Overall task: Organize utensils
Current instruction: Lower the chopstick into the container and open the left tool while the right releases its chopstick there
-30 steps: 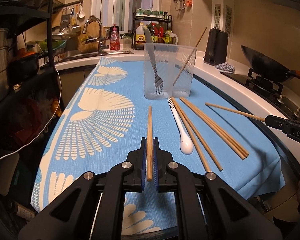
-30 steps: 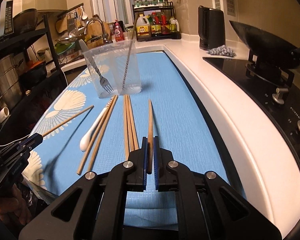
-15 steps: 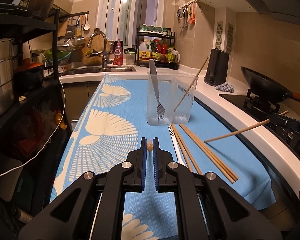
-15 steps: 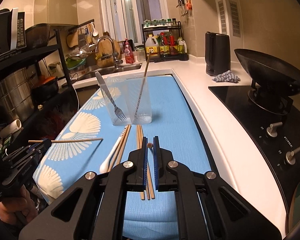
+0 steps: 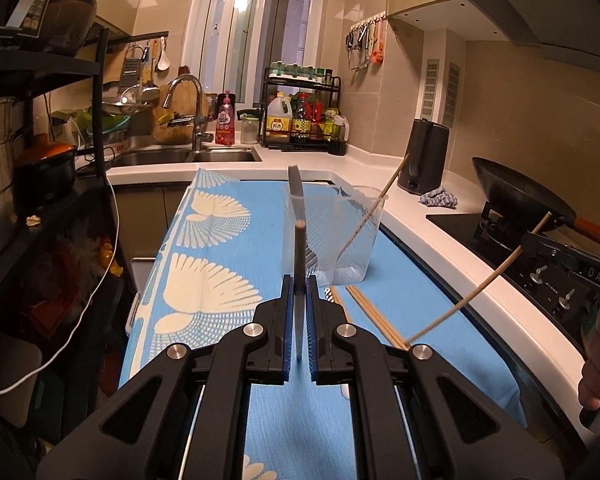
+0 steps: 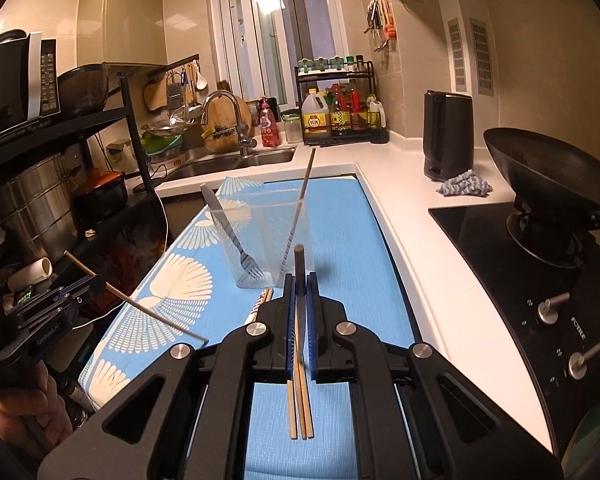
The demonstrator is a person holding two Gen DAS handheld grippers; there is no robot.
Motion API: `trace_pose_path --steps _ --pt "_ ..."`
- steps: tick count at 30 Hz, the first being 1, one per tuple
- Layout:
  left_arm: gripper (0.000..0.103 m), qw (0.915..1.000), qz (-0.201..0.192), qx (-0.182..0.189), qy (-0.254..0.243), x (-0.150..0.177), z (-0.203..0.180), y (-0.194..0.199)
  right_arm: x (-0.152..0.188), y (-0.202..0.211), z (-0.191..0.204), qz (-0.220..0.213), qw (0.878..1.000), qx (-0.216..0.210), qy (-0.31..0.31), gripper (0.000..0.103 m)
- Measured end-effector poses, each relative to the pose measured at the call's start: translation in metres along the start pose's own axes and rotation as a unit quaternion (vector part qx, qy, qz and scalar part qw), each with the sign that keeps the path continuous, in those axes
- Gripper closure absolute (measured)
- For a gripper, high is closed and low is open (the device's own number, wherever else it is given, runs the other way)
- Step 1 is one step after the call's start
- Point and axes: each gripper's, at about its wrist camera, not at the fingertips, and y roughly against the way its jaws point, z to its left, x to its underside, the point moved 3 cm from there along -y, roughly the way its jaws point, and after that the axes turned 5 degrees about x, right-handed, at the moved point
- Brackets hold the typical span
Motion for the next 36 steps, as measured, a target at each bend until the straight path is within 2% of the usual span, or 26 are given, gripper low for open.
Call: trace_pose_path --steps 5,14,18,25,32,36 --pt "0.097 0.9997 0.018 -0.003 0.017 -0.014 0.003 -0.009 -0.018 -0.003 0.005 -0.006 1.0 -0.008 0.011 0.098" --pt "0.097 0.9963 0.077 -0.023 0.028 -0.038 0.005 -0.03 -0.042 -0.017 0.01 0.0 1.0 -0.021 0.017 0.098" --pt "0.097 0.9959 0.084 -0.025 0.025 -0.057 0.005 -0.036 -0.06 -0.021 0.012 -0.002 0.999 -0.027 0.019 0.098" --pt "0.097 0.9981 0.057 0.005 0.025 -0.12 0.001 -0.043 -0.123 -0.023 0.024 -0.047 0.997 -0.048 0.027 0.098" --pt "0.097 0.9988 0.002 0.035 0.035 -0.193 -0.003 -0.054 -0.19 -0.029 0.046 -0.11 0.991 -0.06 0.043 0.098" --pt "0.097 0.999 -0.019 0.034 0.024 -0.213 -0.01 -0.068 -0.205 -0.049 0.05 -0.119 0.99 -0.06 0.04 0.098"
